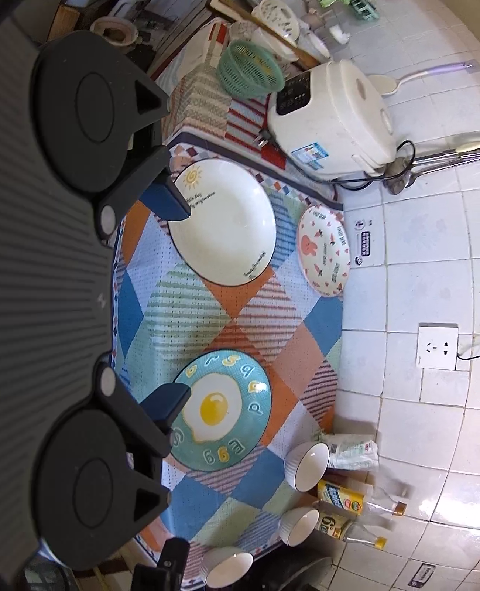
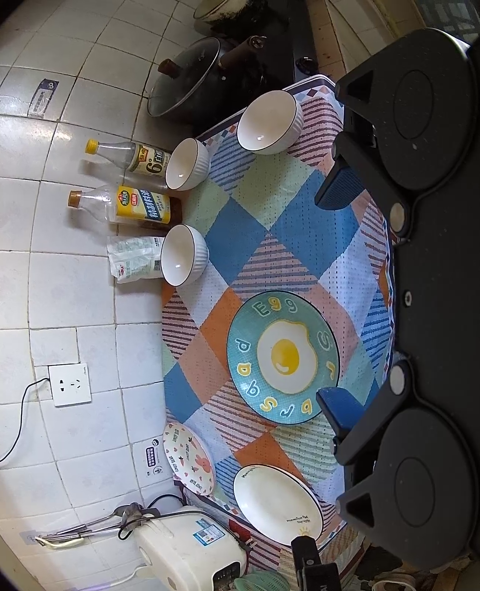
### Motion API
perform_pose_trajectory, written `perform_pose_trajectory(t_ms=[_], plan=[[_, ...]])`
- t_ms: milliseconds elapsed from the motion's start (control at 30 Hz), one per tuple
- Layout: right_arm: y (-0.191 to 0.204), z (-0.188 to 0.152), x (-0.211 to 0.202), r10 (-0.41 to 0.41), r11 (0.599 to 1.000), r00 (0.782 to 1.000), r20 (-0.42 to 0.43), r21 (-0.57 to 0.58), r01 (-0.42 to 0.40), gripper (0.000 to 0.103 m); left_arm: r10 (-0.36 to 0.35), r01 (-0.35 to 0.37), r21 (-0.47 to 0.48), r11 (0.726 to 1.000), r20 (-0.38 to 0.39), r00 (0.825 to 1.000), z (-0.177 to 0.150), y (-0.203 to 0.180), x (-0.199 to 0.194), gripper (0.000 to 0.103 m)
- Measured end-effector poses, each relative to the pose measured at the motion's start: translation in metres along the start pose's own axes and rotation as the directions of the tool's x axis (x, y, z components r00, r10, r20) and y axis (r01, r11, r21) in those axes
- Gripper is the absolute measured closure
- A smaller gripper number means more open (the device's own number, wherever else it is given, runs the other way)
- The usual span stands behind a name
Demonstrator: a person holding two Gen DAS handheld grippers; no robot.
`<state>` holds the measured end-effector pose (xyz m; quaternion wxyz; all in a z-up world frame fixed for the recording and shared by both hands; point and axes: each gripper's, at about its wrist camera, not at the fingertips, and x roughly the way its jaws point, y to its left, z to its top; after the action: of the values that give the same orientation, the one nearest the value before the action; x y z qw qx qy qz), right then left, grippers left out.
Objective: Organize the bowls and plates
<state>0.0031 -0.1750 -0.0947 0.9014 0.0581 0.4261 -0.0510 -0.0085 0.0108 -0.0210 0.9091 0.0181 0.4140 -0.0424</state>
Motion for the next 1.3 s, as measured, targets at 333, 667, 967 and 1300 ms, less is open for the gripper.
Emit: perform_pose_trajectory(t_ms=[333, 667, 967, 1300], plan=[[0.003, 0.003, 0.019, 0.026, 1.0, 1.0, -0.011, -0.007, -0.026, 0.0, -0.117, 0.112, -0.141, 0.984, -0.022, 0.993, 0.012, 0.022, 0.01, 0.008], [-0.017, -0.013, 0.067, 0.223, 0.968, 0.918, 0.328, -0.189, -0.167, 0.0, -0.121, 0.112, -0.086, 0.99, -0.104, 0.987, 0.023, 0.009, 0.078, 0.011], [-0.041, -0.014, 0.162, 0.273, 0.96, 0.96, 0.063, 0.041, -0.275, 0.016, -0.153, 0.144, -0.064, 0.987, -0.157, 0.976, 0.013, -0.03, 0.161, 0.011], [-0.054, -0.01, 0.22, 0.44, 0.891, 0.894, -0.091, 0.172, -0.421, 0.048, -0.167, 0.166, -0.019, 0.986, -0.136, 0.976, 0.02, -0.048, 0.205, 0.011]])
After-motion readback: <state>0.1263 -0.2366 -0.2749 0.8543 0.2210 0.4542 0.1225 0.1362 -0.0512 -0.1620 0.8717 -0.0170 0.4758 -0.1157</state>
